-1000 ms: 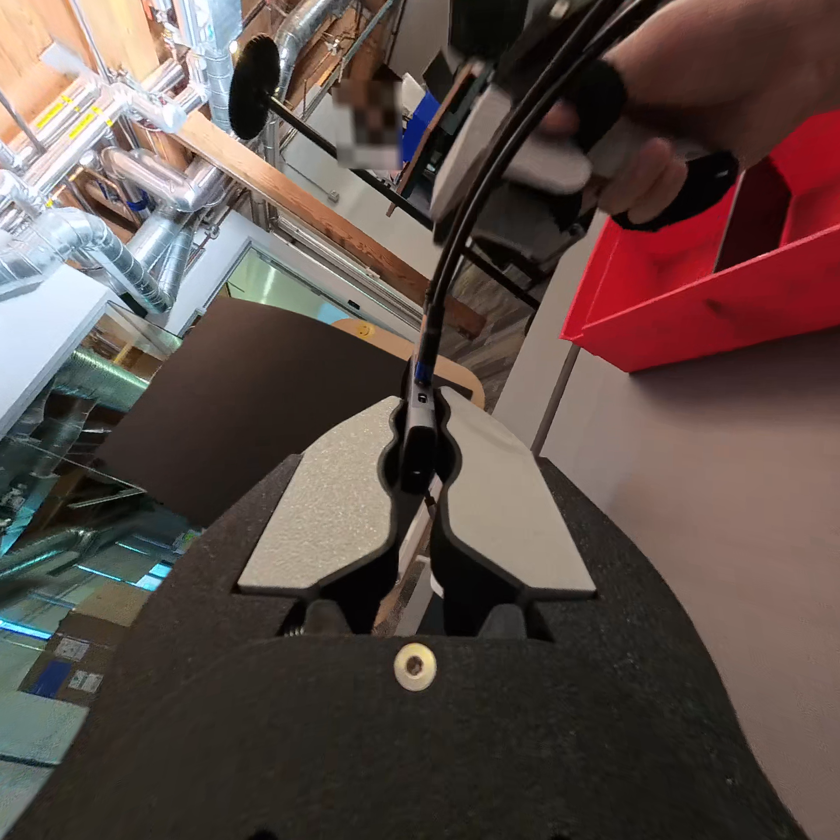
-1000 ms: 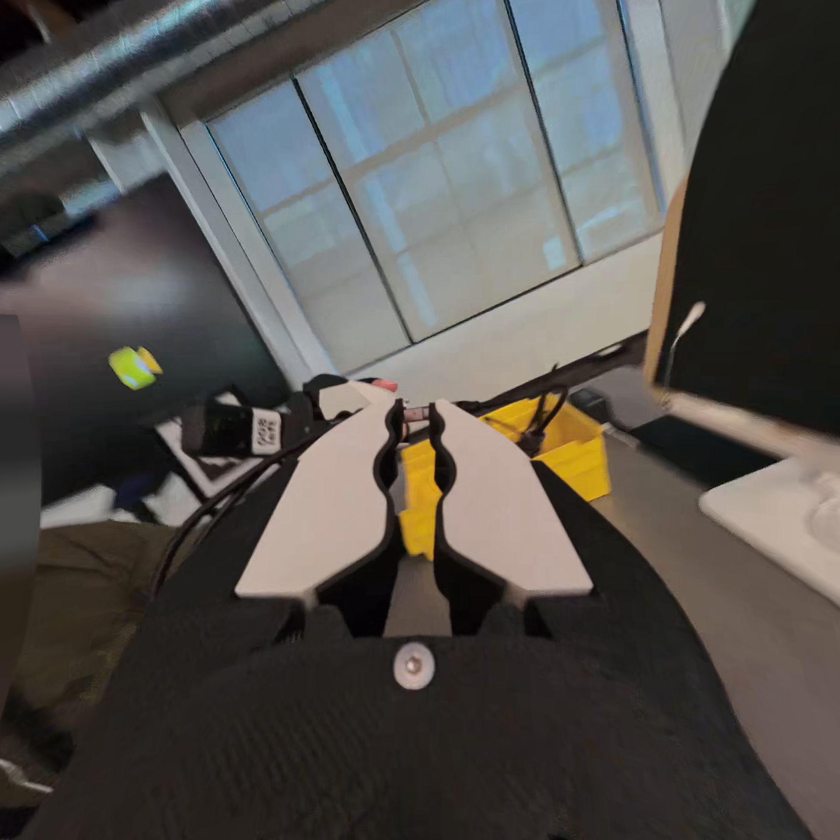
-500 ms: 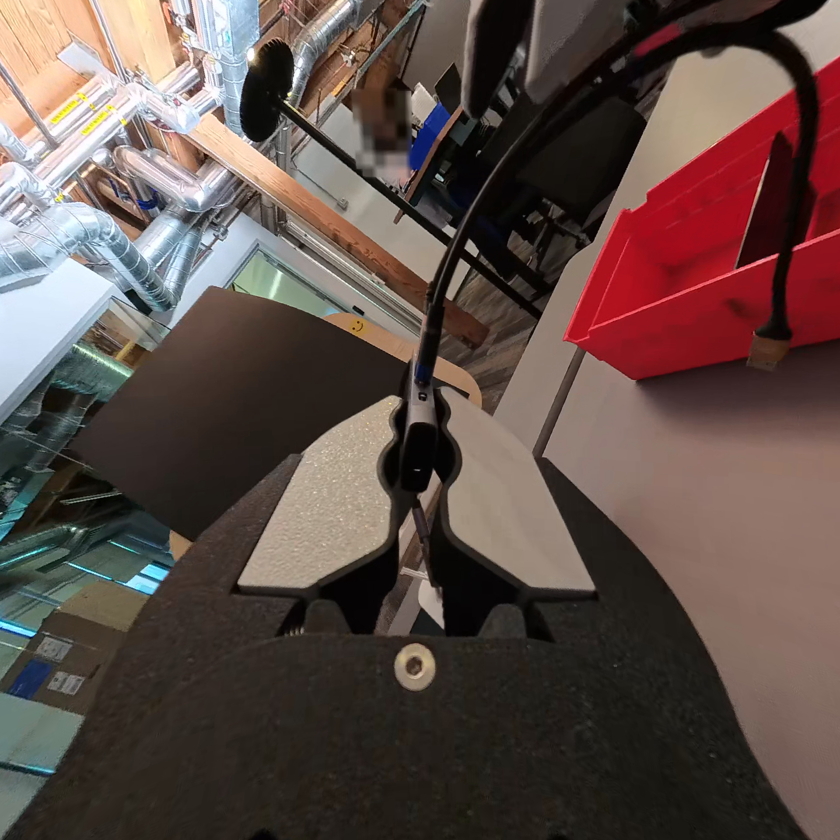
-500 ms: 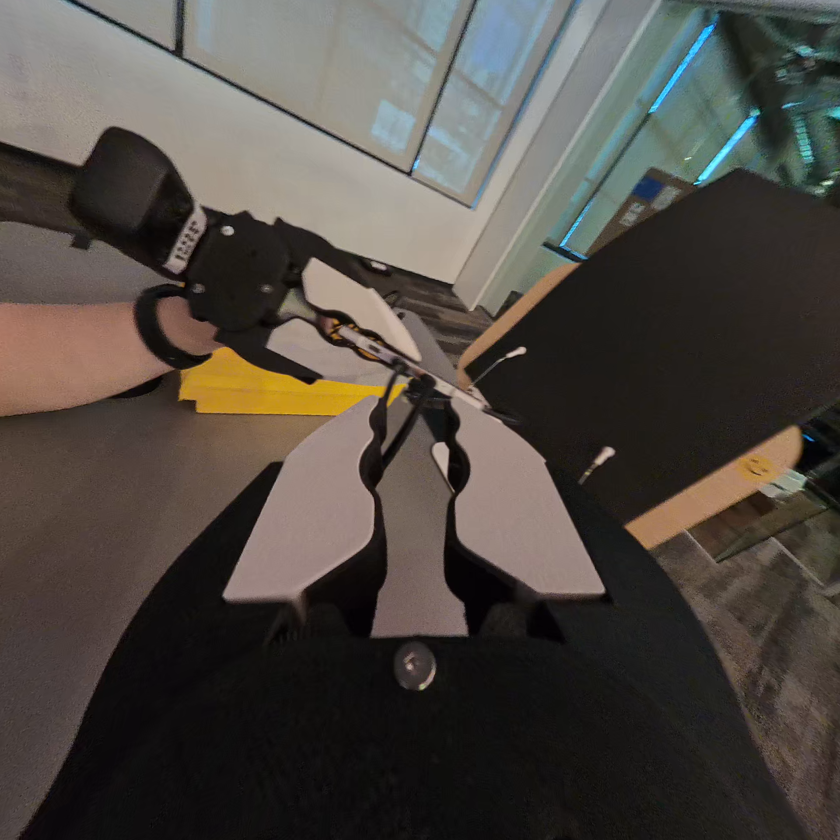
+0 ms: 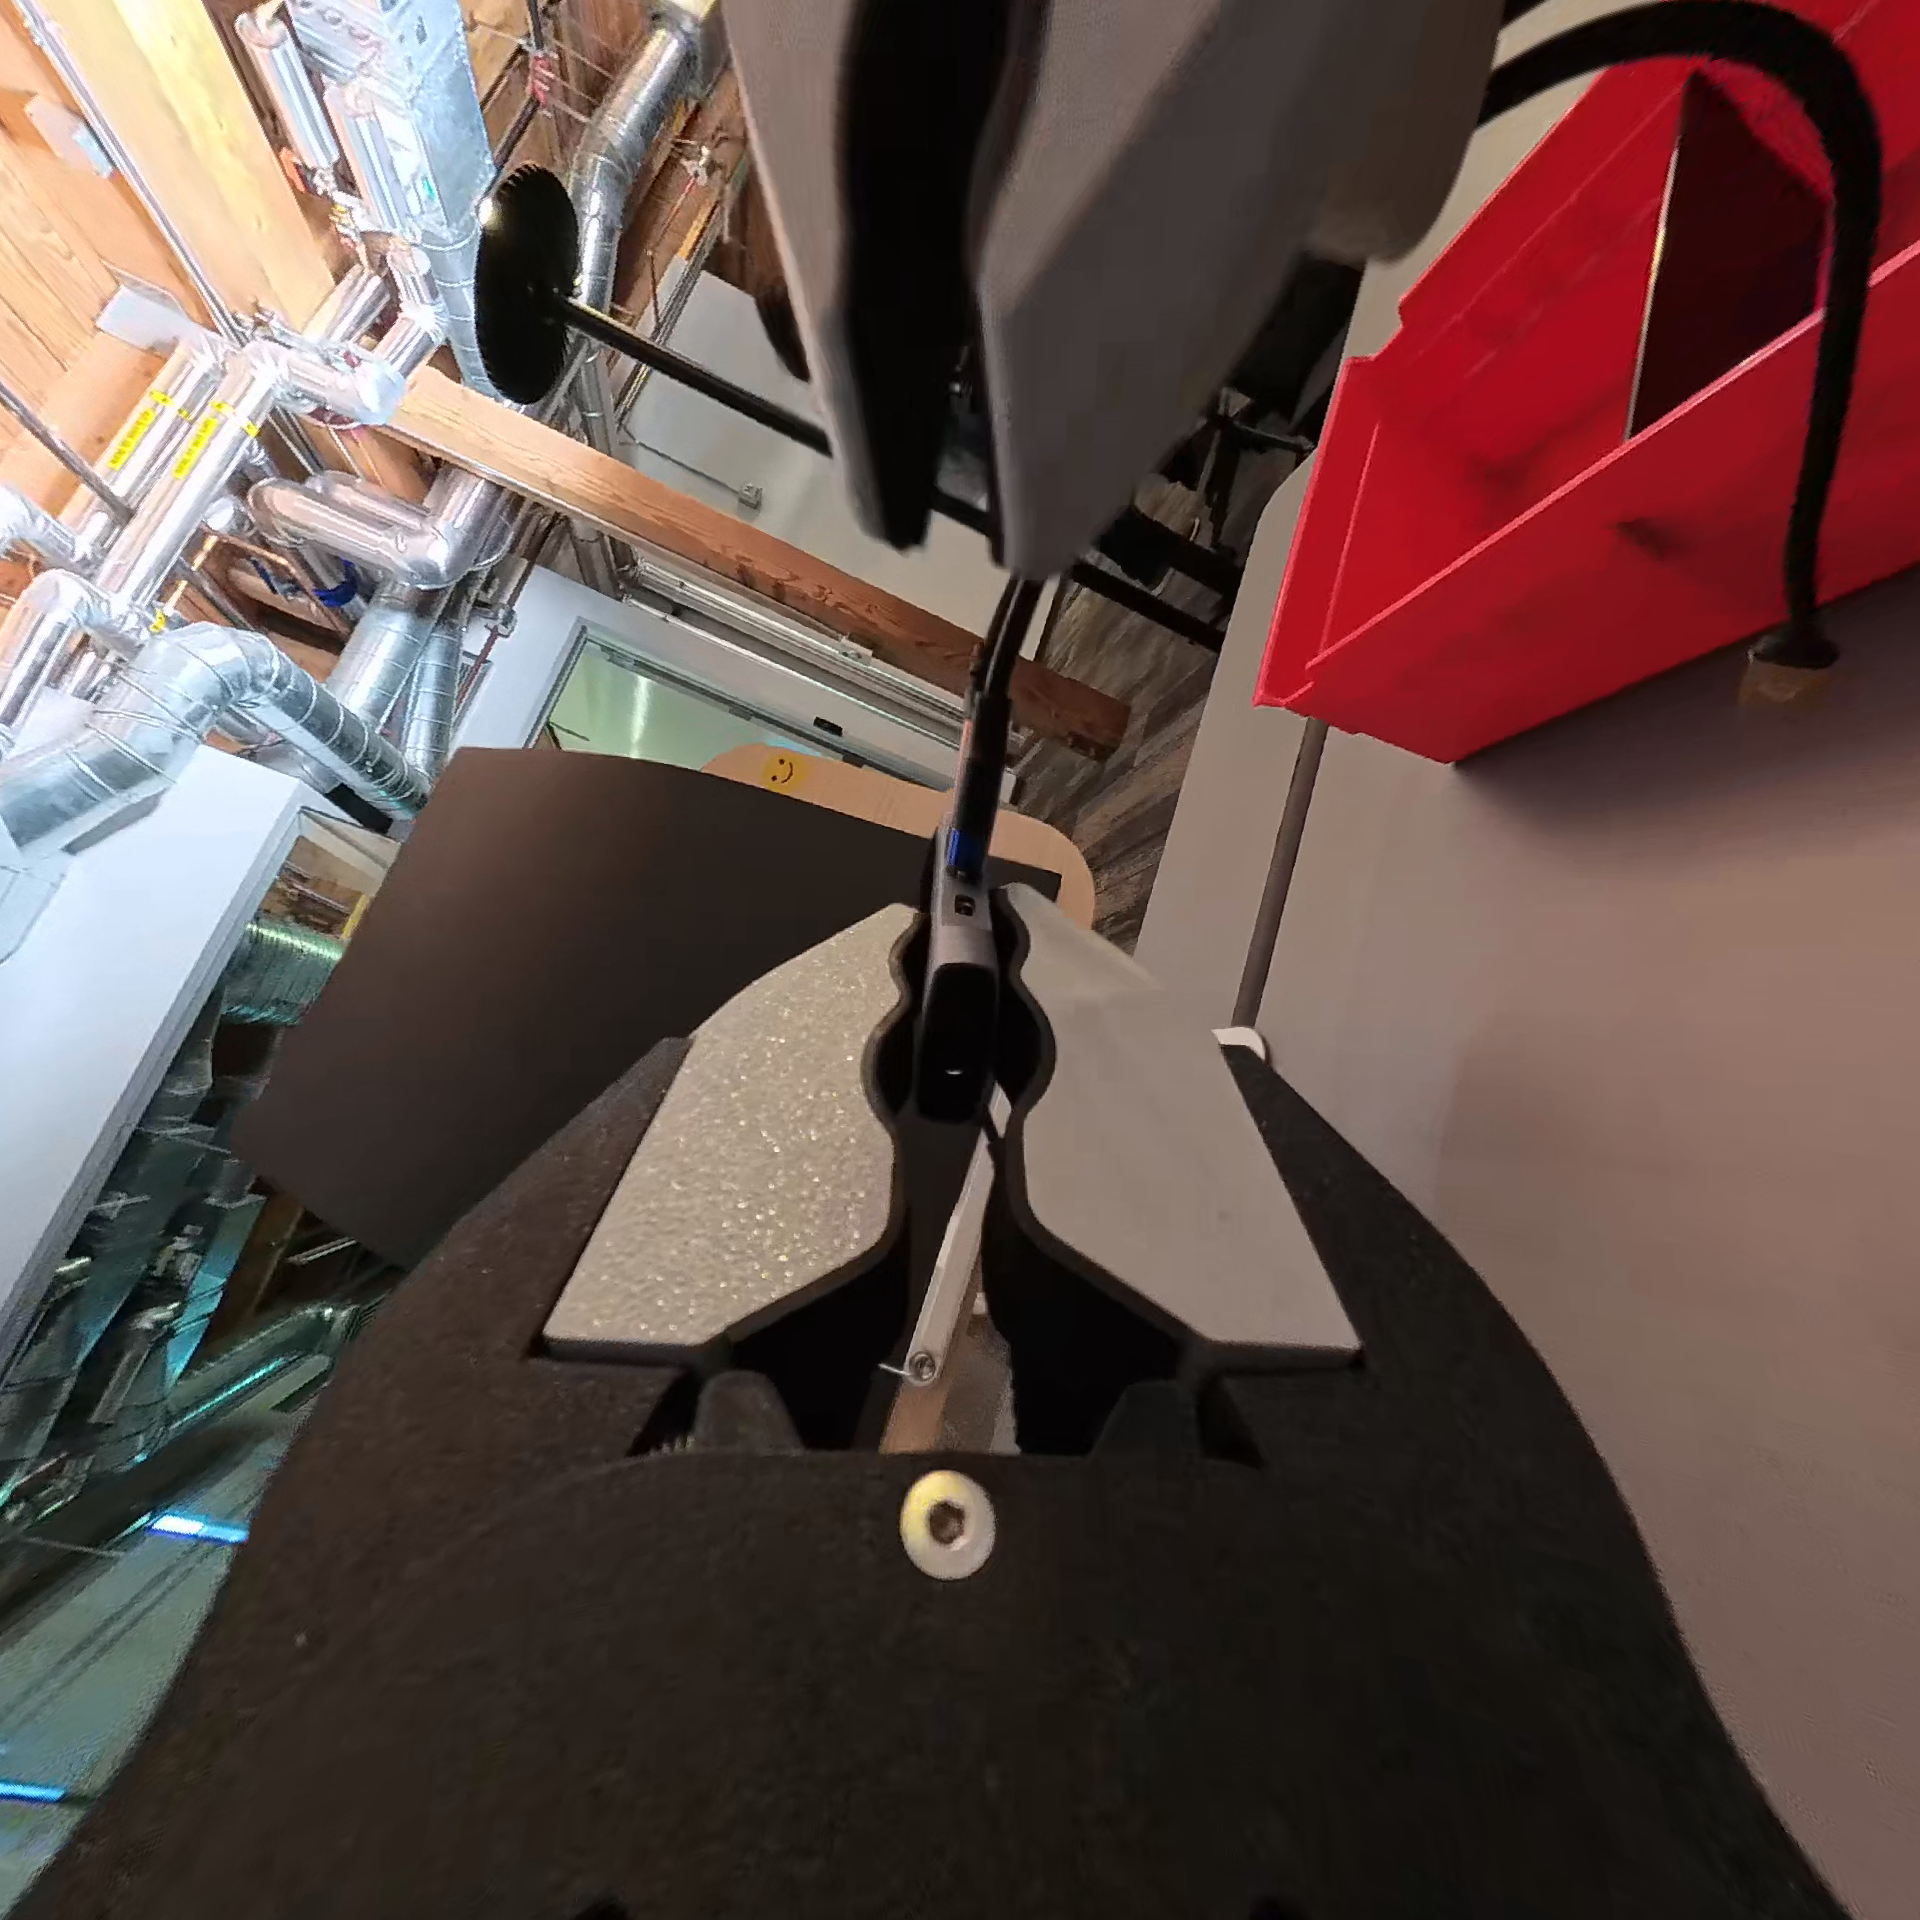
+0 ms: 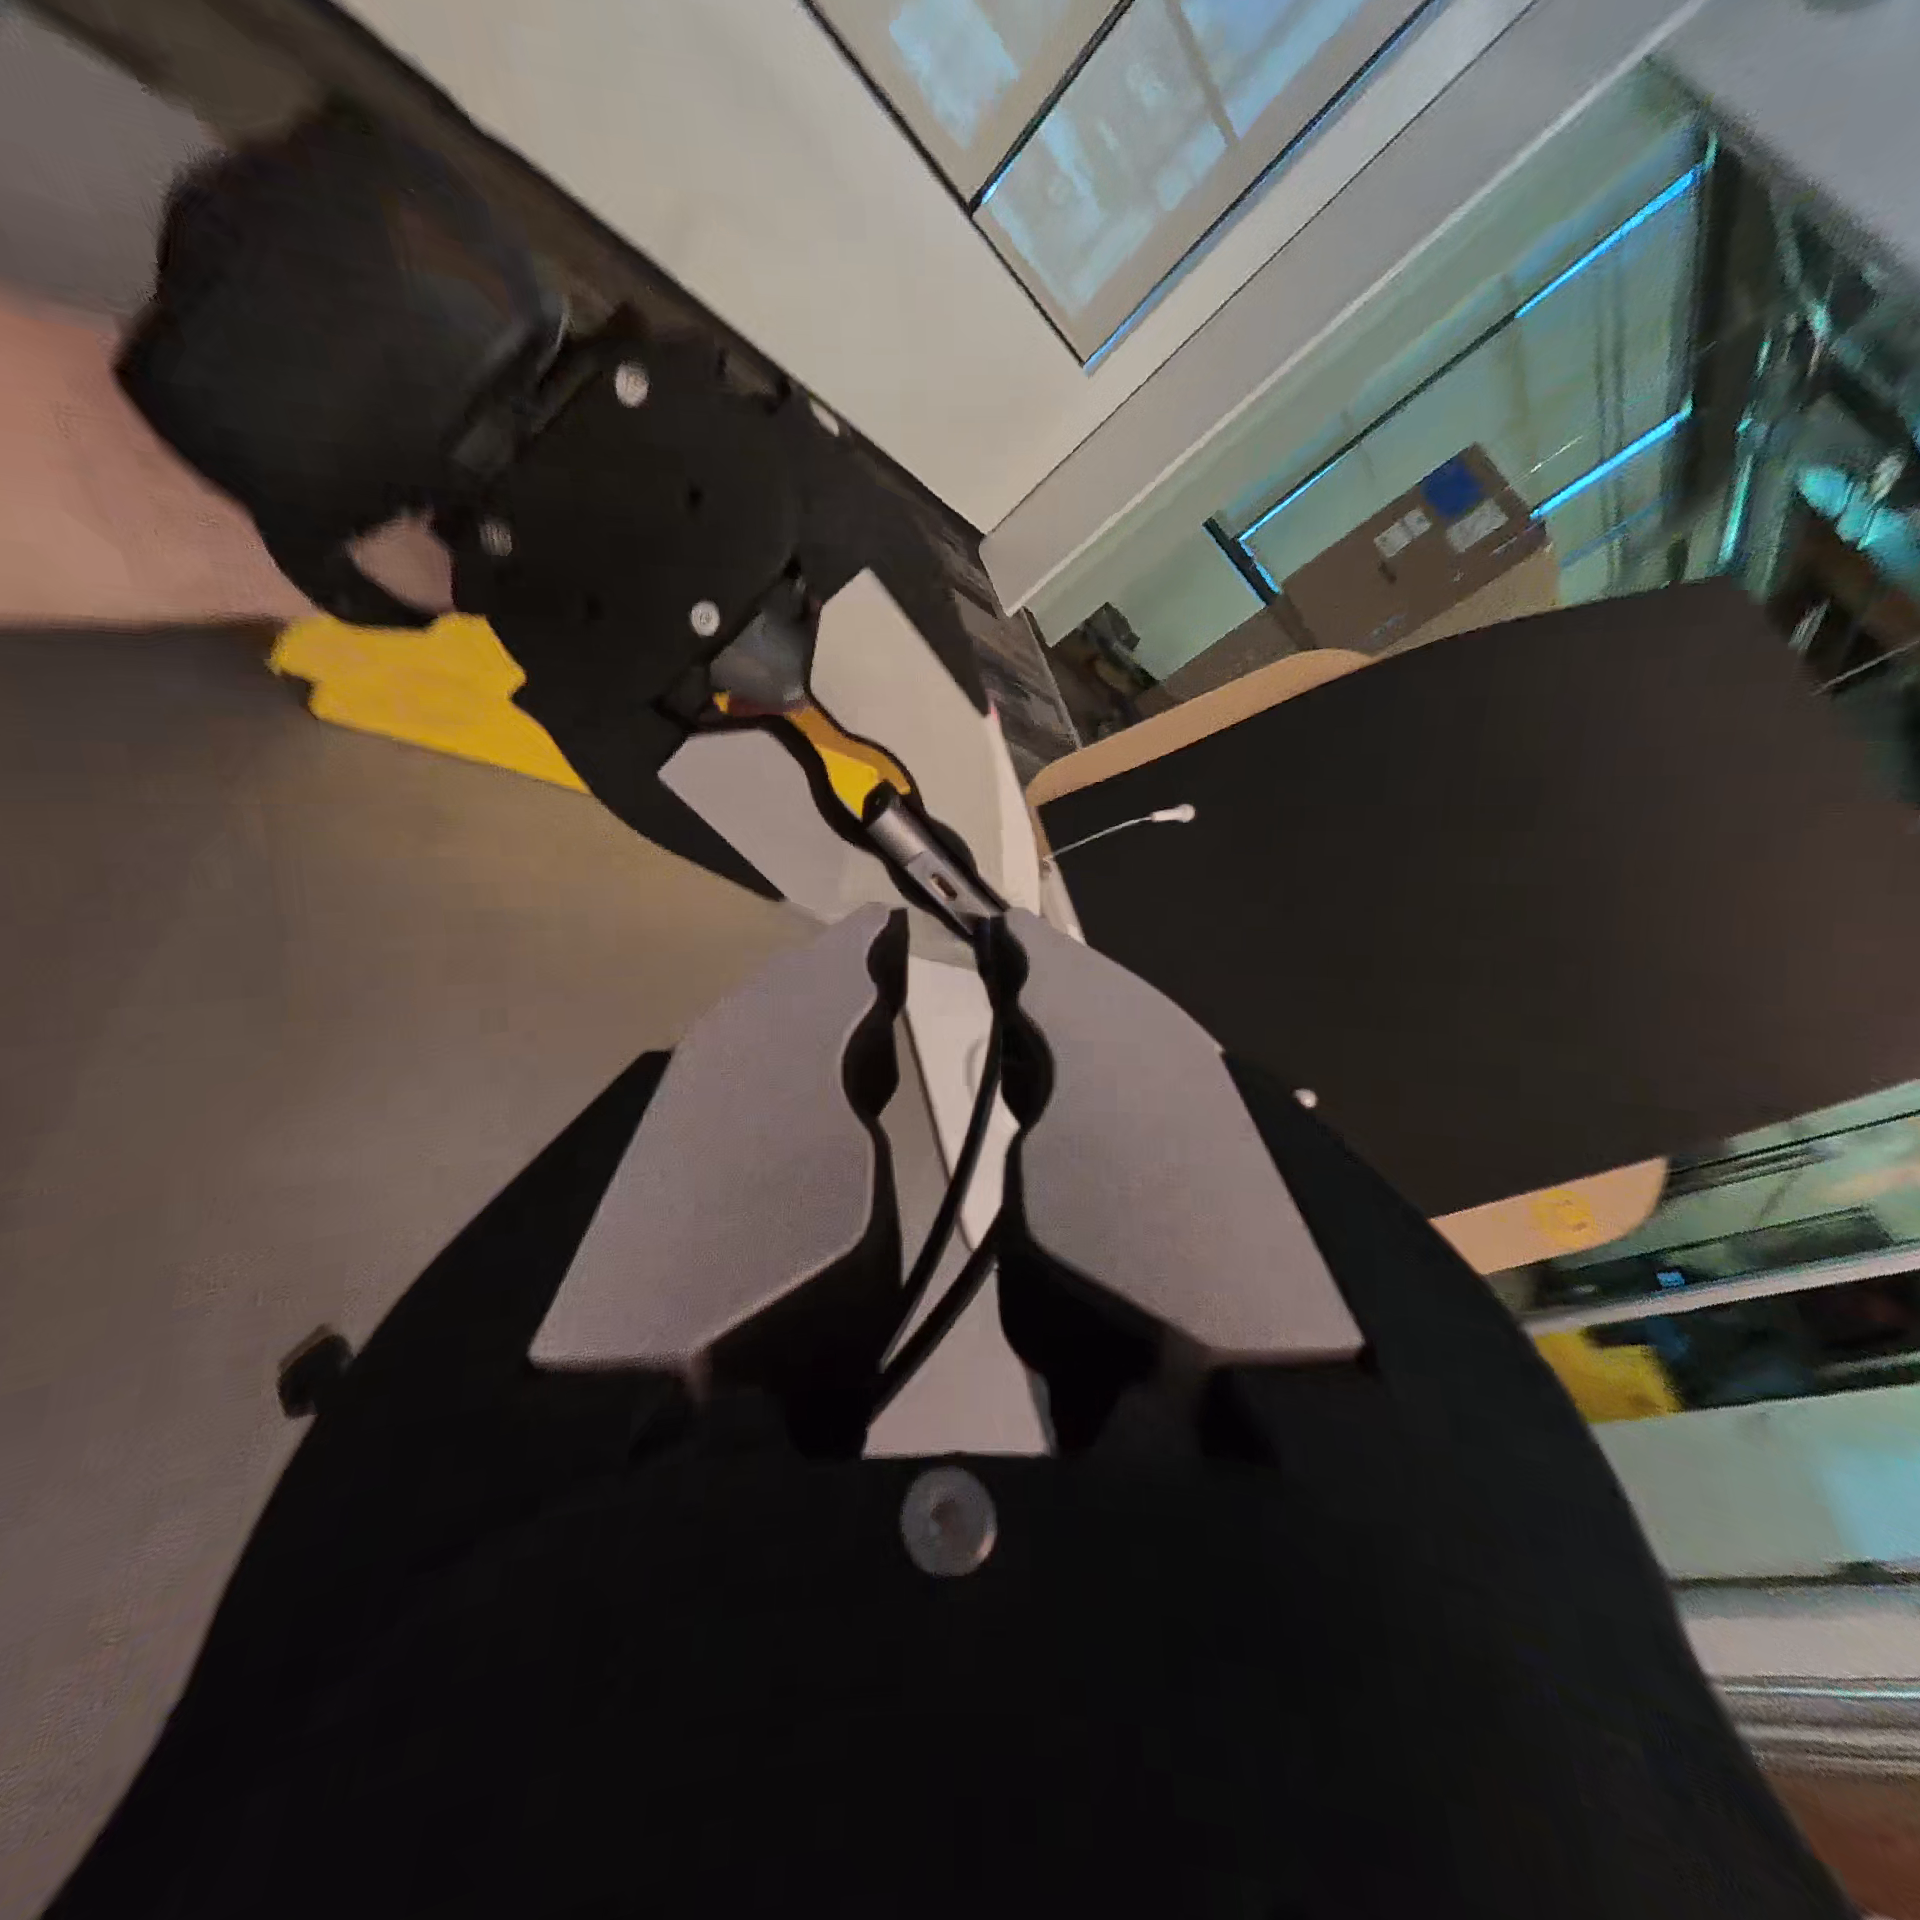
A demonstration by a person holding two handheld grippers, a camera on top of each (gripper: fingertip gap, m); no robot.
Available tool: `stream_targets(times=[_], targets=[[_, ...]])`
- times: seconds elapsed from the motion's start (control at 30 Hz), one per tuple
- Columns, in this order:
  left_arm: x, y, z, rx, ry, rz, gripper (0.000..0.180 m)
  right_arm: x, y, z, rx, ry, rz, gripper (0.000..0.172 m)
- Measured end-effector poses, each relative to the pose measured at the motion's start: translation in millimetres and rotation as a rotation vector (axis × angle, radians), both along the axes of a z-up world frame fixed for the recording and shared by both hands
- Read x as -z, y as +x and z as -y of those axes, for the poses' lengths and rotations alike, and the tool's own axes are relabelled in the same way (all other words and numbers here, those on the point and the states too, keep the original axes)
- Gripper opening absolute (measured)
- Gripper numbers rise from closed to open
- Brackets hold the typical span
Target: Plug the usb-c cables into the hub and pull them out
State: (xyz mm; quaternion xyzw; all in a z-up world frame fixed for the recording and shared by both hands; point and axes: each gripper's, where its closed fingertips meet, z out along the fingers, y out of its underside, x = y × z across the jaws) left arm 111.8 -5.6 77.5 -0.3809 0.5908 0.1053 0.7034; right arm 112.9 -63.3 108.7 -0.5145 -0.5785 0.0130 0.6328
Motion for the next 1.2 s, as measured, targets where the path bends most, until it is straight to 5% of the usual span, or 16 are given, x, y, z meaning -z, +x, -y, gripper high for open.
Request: stream_targets(times=[0.23,0.63,1.2], targets=[[1,6,12,0.057,-0.038,-0.01,0.009,17,5,-15,0.116,0.261,0.247,0.014],[6,11,17,0.114,-0.059,-0.029,0.009,26,17,-29,0.137,0.261,0.292,0.014],[4,14,9,0.016,-0.047,-0.007,0.015,26,11,-33,0.235,0.368,0.372,0.005]])
